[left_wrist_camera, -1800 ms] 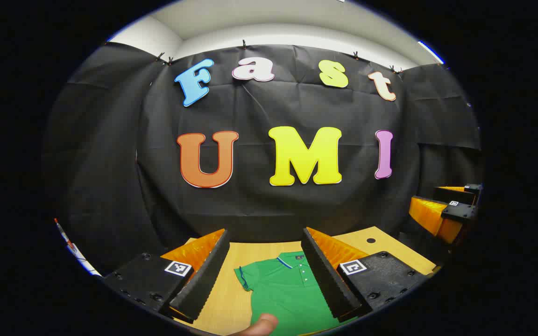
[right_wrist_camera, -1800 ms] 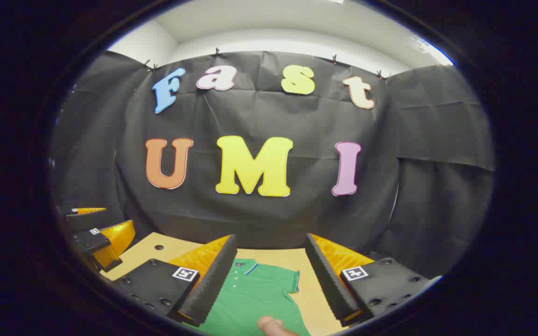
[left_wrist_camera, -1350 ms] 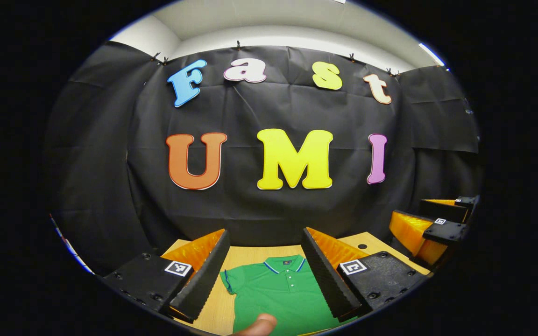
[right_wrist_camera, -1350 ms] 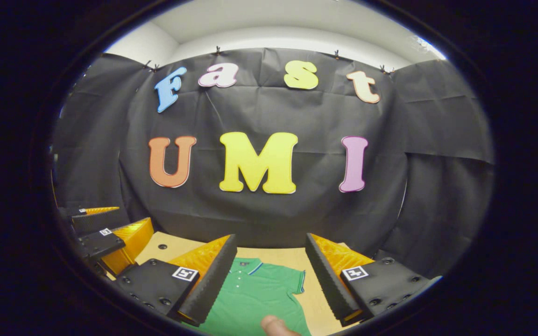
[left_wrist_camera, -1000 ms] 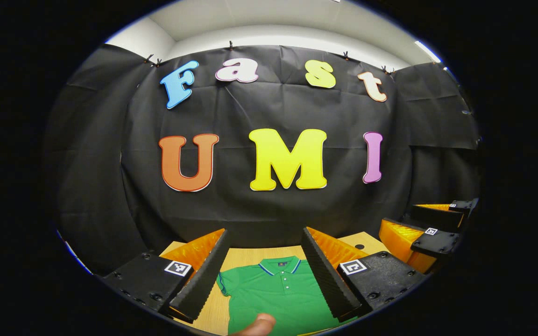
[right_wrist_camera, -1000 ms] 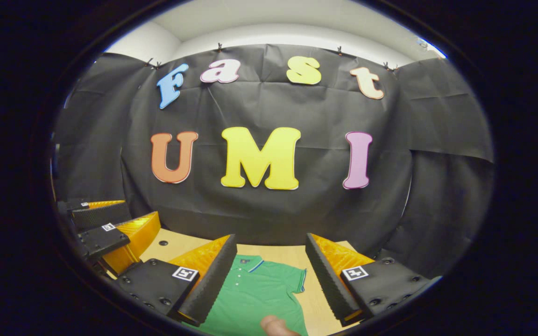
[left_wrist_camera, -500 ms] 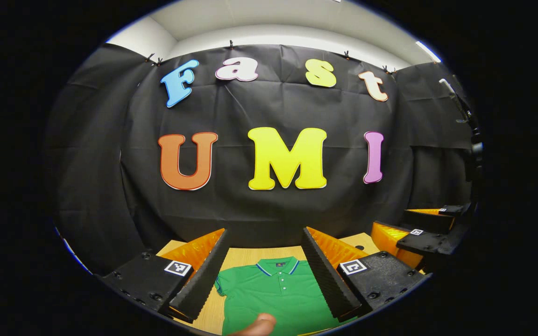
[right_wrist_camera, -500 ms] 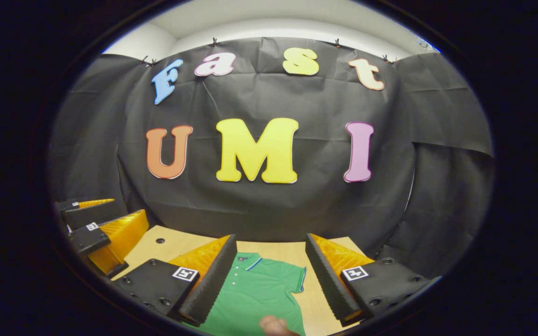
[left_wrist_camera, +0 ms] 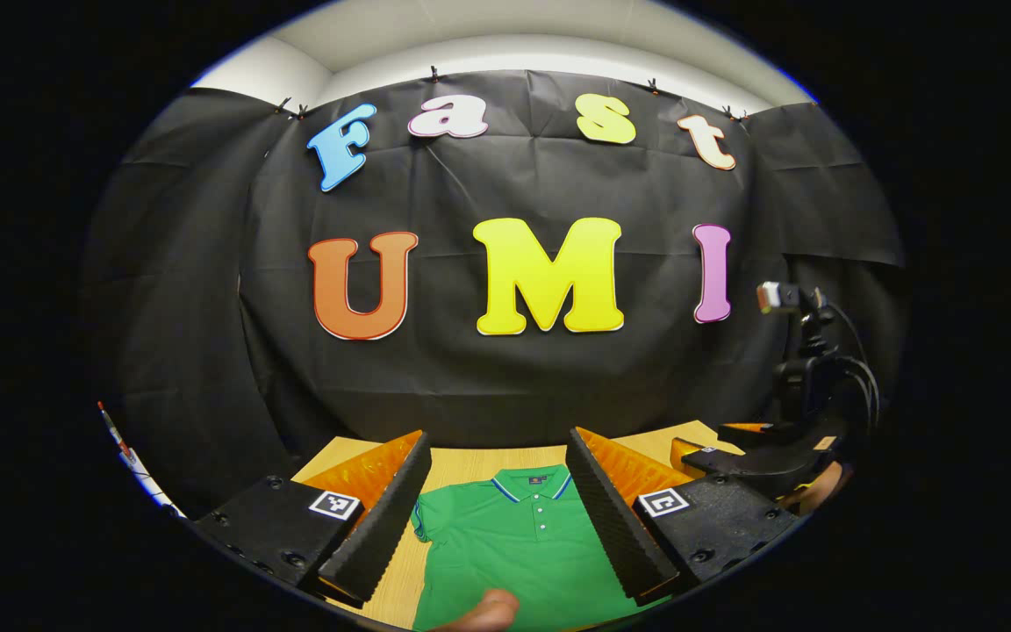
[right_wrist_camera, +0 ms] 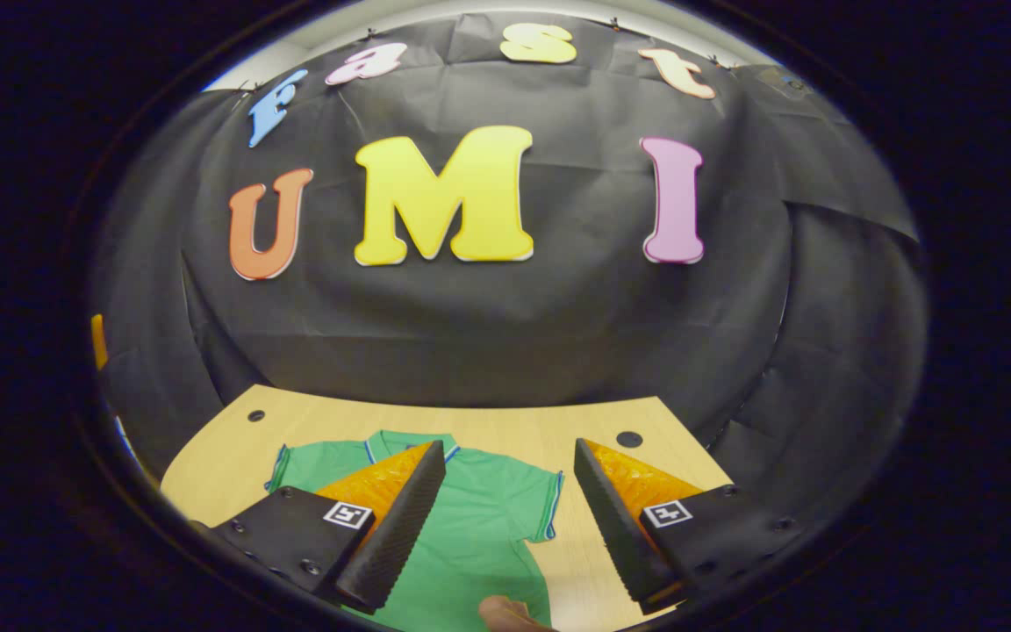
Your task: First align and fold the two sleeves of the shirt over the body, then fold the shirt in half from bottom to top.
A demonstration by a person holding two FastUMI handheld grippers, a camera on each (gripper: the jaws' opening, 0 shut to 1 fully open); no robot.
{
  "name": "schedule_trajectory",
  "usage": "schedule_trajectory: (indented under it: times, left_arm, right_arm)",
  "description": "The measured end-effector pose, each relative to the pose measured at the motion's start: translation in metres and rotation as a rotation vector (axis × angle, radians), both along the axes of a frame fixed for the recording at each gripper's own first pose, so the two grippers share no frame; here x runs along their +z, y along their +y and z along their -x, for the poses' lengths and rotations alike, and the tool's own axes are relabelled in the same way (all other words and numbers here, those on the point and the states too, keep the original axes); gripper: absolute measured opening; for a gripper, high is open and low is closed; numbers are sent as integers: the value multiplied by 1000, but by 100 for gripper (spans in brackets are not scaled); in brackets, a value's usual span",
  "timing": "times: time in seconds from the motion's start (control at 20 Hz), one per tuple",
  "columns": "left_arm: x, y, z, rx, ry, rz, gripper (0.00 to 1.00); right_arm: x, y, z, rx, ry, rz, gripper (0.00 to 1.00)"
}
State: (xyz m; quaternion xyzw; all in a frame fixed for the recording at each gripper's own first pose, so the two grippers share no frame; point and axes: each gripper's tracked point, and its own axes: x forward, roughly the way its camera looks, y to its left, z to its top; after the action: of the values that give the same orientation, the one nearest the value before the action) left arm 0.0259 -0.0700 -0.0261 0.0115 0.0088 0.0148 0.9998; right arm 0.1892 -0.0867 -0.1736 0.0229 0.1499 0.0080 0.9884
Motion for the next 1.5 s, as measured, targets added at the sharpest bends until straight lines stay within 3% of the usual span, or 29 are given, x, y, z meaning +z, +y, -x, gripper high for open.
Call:
schedule_trajectory:
  times: [0.2, 0.45, 0.8, 0.85, 1.0, 1.1, 1.2, 1.3, 1.4, 1.45, 1.5]
  left_arm:
    - [-15, 6, -1, 56, 30, -29, 99]
    - [-45, 13, -4, 126, 106, -16, 99]
    - [-80, 24, 1, 195, 217, -16, 100]
    - [-78, 25, 2, 201, 215, -13, 100]
    - [-76, 29, 3, 212, 205, -18, 100]
    - [-76, 32, 4, 222, 203, -17, 100]
    - [-75, 33, 5, 224, 200, -15, 100]
    - [-69, 31, 3, 214, 182, -8, 100]
    - [-63, 27, 3, 198, 155, 6, 100]
    - [-60, 25, 4, 191, 142, 11, 100]
    - [-55, 23, 4, 182, 126, 13, 100]
  right_arm:
    - [-72, -33, -44, -70, 148, 23, 94]
    - [-148, -45, -88, -92, 306, -4, 96]
    - [-203, -48, -125, -86, 449, -49, 95]
    - [-207, -49, -128, -87, 455, -53, 84]
    - [-211, -50, -134, -82, 474, -51, 84]
    - [-216, -42, -133, -63, 490, -69, 46]
    - [-221, -36, -131, -45, 508, -79, 48]
    - [-219, -41, -128, -56, 518, -51, 43]
    - [-223, -36, -132, -47, 511, -68, 7]
    - [-228, -39, -132, -54, 514, -56, 14]
    - [-227, -38, -133, -51, 508, -63, 15]
